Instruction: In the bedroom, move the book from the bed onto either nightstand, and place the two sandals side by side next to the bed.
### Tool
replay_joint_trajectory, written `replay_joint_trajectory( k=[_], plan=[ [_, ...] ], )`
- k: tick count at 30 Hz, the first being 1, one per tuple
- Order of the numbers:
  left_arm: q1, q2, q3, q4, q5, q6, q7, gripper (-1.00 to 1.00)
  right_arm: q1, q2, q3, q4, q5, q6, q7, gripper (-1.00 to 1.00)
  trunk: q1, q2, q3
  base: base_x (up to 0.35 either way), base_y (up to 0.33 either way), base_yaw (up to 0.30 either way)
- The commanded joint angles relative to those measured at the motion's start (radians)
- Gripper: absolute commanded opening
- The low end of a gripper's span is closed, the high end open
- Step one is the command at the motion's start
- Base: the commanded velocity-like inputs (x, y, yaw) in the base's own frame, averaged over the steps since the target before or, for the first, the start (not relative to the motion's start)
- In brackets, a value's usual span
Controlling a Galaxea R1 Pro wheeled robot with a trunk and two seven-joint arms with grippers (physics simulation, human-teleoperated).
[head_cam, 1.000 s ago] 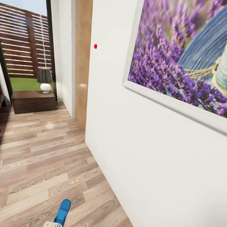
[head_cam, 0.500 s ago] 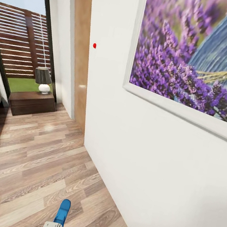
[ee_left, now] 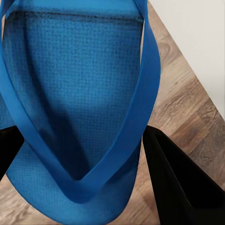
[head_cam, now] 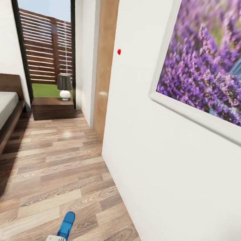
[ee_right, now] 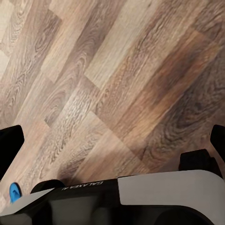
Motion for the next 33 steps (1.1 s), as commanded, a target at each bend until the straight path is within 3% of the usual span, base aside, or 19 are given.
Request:
replay_joint_trajectory(
  k=[1,19,33],
  plan=[
    [-0.001,0.0,0.005,0.002,0.004,0.0,-0.007,-1.0,0.0,0.0,-0.004,0.0,-0.009,0.008,0.005,1.0,0.0,0.0,-0.001,0.0,0.0,0.292],
    [-0.001,0.0,0.005,0.002,0.004,0.001,-0.007,-1.0,0.0,0.0,-0.004,-0.001,-0.009,0.008,0.006,1.0,0.0,0.0,-0.001,0.239,0.0,0.097],
    [-0.001,0.0,0.005,0.002,0.004,0.0,-0.007,-1.0,0.0,0.0,-0.004,-0.001,-0.009,0.008,0.005,1.0,0.0,0.0,-0.001,0.017,0.0,0.282]
  ],
)
